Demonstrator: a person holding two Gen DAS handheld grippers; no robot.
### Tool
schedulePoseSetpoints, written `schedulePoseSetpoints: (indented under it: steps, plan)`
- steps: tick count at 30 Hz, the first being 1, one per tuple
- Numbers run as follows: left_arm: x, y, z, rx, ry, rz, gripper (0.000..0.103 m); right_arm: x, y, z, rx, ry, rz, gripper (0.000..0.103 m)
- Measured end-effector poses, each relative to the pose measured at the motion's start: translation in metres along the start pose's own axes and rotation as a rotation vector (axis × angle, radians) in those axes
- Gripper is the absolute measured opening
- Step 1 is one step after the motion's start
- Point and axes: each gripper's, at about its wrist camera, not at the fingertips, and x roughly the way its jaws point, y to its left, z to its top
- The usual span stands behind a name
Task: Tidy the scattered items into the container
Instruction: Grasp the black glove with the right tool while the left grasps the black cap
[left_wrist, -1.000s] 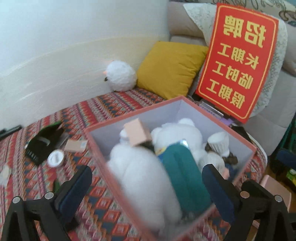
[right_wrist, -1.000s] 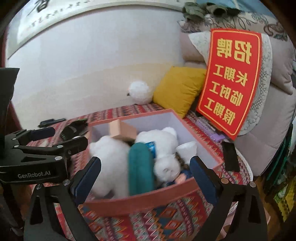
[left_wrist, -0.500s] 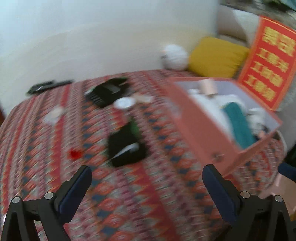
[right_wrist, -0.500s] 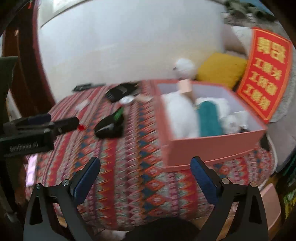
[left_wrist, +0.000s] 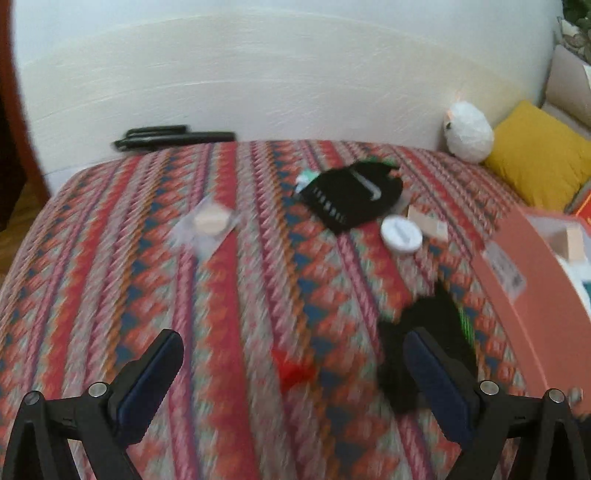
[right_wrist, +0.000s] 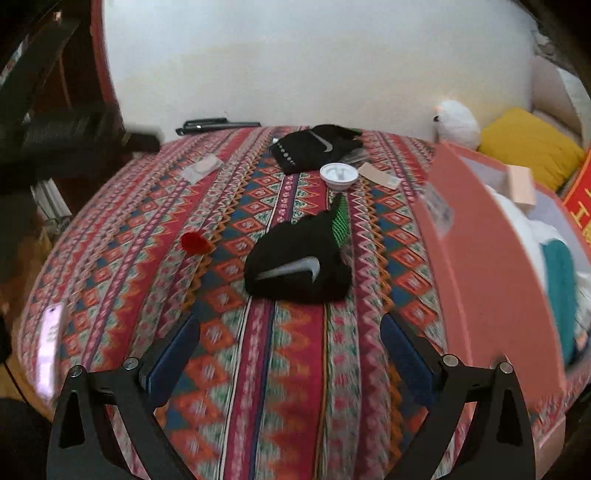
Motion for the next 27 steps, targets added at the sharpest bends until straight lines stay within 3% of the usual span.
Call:
schedulePoseSetpoints:
  steps: [4,8,10,12,13,14,15,16,17,18,19,22,27]
  plan:
    - [0.069,-0.011,0.047,-0.051,0.06,-0.11,0.099,0.053,0.0,0.026,-0.012,0.043,-0.017,0.1]
    - [0.153,-0.022,0.083,-0.106,0.125,-0.151,0.099,0.1,-0.013,0.042,-0.006,0.091,-0.013,0.1]
    - [0.197,-0.023,0.094,-0.134,0.162,-0.133,0.099,0.121,-0.019,0.041,-0.006,0.125,0.007,0.099]
    - [0.237,-0.023,0.102,-0.165,0.194,-0.106,0.099,0.131,-0.025,0.04,0.002,0.145,0.068,0.066]
    - [0.256,-0.024,0.106,-0.181,0.204,-0.098,0.099,0.133,-0.026,0.041,-0.004,0.149,0.092,0.059]
    - [0.264,-0.026,0.109,-0.189,0.208,-0.103,0.099,0.131,-0.025,0.044,-0.023,0.146,0.108,0.034]
    - [0.276,-0.029,0.111,-0.204,0.213,-0.11,0.097,0.13,-0.026,0.046,-0.031,0.143,0.121,0.026]
    - [0.287,-0.032,0.112,-0.219,0.217,-0.118,0.093,0.129,-0.028,0.047,-0.023,0.143,0.133,0.025]
    - [0.294,-0.035,0.112,-0.233,0.215,-0.125,0.07,0.128,-0.031,0.047,-0.015,0.145,0.147,0.024]
    - [0.292,-0.036,0.11,-0.249,0.213,-0.145,0.034,0.126,-0.035,0.047,-0.003,0.15,0.163,0.023]
    - [0.29,-0.037,0.108,-0.264,0.21,-0.164,0.013,0.125,-0.038,0.047,0.008,0.152,0.176,0.023]
    - [0.261,-0.038,0.095,-0.282,0.174,-0.197,0.01,0.114,-0.05,0.047,0.055,0.136,0.188,0.022]
    - [0.153,-0.037,0.061,-0.216,0.093,-0.215,0.01,0.07,-0.057,0.045,0.107,0.068,0.209,0.021]
